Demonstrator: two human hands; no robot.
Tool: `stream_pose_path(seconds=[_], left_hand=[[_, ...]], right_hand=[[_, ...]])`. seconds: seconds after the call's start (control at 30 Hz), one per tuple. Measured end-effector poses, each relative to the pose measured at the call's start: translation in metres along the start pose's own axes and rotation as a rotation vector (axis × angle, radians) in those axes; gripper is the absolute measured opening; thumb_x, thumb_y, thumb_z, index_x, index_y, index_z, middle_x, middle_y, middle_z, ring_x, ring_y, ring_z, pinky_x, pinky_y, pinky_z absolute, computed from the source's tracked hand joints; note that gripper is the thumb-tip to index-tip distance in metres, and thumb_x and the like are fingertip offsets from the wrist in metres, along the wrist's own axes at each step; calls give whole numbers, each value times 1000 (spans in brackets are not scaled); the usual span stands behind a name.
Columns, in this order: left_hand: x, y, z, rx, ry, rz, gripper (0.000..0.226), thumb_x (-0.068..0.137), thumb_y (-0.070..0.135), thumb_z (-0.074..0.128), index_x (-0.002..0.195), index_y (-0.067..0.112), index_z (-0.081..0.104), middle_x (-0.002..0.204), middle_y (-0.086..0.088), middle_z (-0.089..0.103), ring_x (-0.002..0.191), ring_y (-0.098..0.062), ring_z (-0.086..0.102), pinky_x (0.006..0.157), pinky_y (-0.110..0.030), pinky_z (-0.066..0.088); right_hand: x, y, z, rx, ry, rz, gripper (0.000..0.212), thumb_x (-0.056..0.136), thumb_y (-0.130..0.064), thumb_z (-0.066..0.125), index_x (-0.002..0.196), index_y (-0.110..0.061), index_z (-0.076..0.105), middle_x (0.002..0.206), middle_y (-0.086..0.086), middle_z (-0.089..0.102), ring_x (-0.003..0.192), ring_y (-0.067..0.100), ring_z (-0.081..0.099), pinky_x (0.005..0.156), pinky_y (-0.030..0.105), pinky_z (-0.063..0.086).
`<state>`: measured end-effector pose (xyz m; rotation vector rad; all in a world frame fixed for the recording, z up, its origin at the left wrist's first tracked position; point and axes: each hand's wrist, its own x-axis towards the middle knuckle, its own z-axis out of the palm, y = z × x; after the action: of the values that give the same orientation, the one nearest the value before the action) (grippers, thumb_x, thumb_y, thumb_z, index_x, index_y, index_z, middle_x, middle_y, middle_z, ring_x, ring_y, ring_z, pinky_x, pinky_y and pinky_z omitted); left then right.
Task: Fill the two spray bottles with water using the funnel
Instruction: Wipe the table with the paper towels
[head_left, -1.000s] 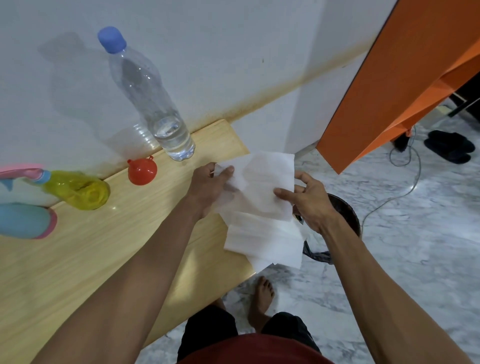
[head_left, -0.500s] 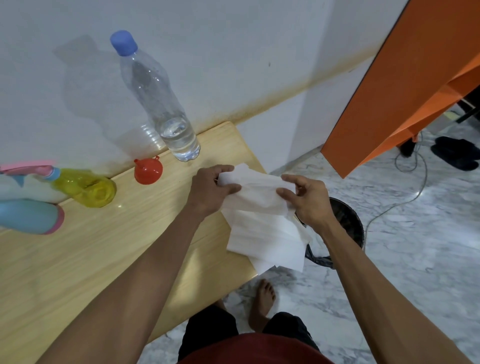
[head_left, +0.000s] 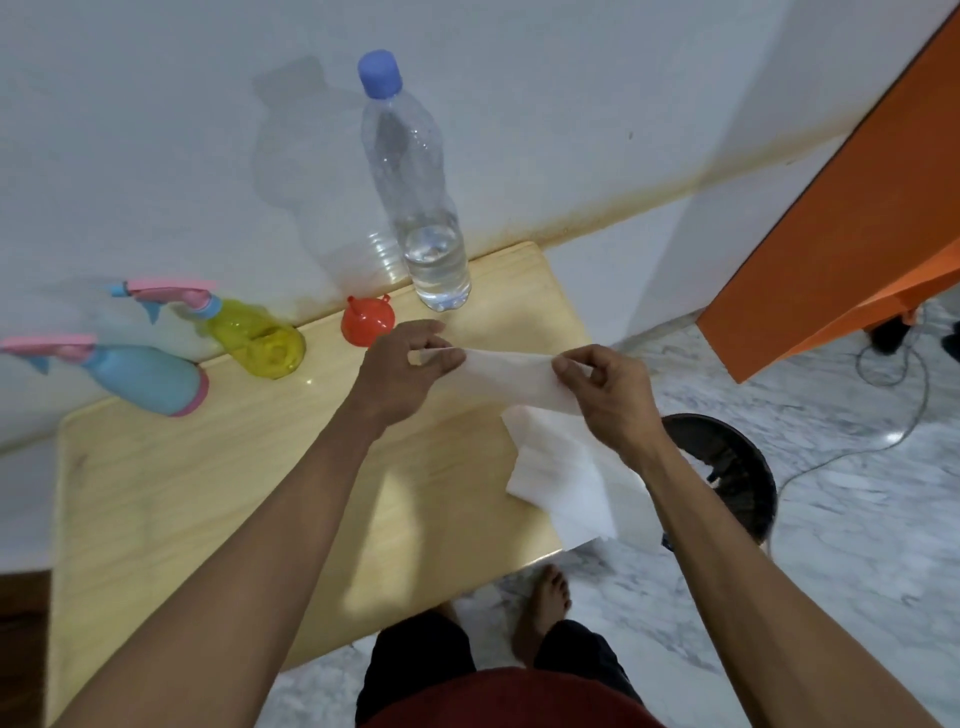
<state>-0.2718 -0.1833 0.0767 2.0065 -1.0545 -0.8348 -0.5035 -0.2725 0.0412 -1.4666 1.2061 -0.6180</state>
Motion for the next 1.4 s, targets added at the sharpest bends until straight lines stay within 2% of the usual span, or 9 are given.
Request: stream_pose_path(seconds=[0.13, 0.3, 0.43, 0.6, 0.77, 0.9, 1.03, 1.23, 1.4], left_hand=[[-5, -21, -28, -60, 40, -59, 3, 90, 25, 75, 88, 23, 74, 82, 10, 67, 73, -3, 56, 70, -23, 45], [-1, -62, -59, -9, 73, -71, 12, 88, 20, 76, 100, 24, 74, 84, 3, 65, 74, -12, 57, 75, -29, 50], [11, -89, -73, 79, 113, -41, 20, 87, 18, 76, 105, 27, 74, 83, 4, 65, 73, -8, 59, 73, -23, 46], [33, -118, -77, 184, 71, 48, 28, 88, 8, 71, 112, 20, 74, 94, 3, 71, 79, -10, 63, 74, -4, 41], [50, -141, -69, 300, 45, 227, 24, 89, 5, 69, 111, 10, 75, 111, -9, 70, 97, -23, 66, 90, -31, 51], [55, -156, -60, 435, -14, 348, 22, 92, 15, 66, 111, 7, 75, 115, -11, 65, 104, -30, 62, 89, -44, 55], [52, -172, -51, 631, -40, 462, 36, 96, 34, 57, 120, 11, 73, 139, -15, 59, 126, -37, 53, 99, -50, 47], [54, -188, -42, 712, -244, 561, 52, 103, 43, 37, 141, 14, 57, 151, -13, 51, 144, -35, 40, 114, -61, 34], [56, -195, -41, 740, -303, 560, 55, 105, 43, 26, 153, 18, 41, 161, -10, 37, 152, -31, 26, 123, -56, 21]], right_hand=[[-6, -3, 43, 61, 15, 45, 10, 96, -29, 67, 89, -32, 73, 84, -14, 69, 81, 7, 61, 74, 26, 47], [-15, -6, 93, 25, 95, 69, 9, 95, -24, 67, 100, -30, 73, 99, -24, 69, 101, -1, 61, 89, 23, 47], [-20, -1, 132, -41, 152, 24, 17, 94, -17, 66, 110, -22, 72, 100, -26, 67, 93, -18, 57, 86, 10, 42], [-22, 12, 175, -163, 295, -62, 21, 94, -12, 56, 104, -14, 74, 105, 3, 71, 90, 7, 59, 77, -3, 35], [-19, 24, 199, -334, 353, -119, 23, 93, 5, 58, 108, -2, 75, 106, 15, 66, 88, 10, 52, 77, -8, 27], [-20, 40, 214, -437, 359, -135, 24, 93, 1, 58, 113, -1, 72, 107, 13, 64, 93, 23, 60, 81, 16, 39], [-24, 51, 225, -586, 442, -174, 26, 90, -9, 60, 113, -6, 71, 114, 12, 64, 100, 32, 58, 81, 44, 49], [-26, 62, 240, -796, 389, -211, 48, 93, -20, 50, 140, -13, 57, 152, 11, 49, 142, 35, 42, 106, 53, 39], [-31, 68, 253, -896, 268, -123, 56, 100, -26, 39, 156, -19, 36, 164, 4, 31, 156, 31, 15, 119, 62, 21]])
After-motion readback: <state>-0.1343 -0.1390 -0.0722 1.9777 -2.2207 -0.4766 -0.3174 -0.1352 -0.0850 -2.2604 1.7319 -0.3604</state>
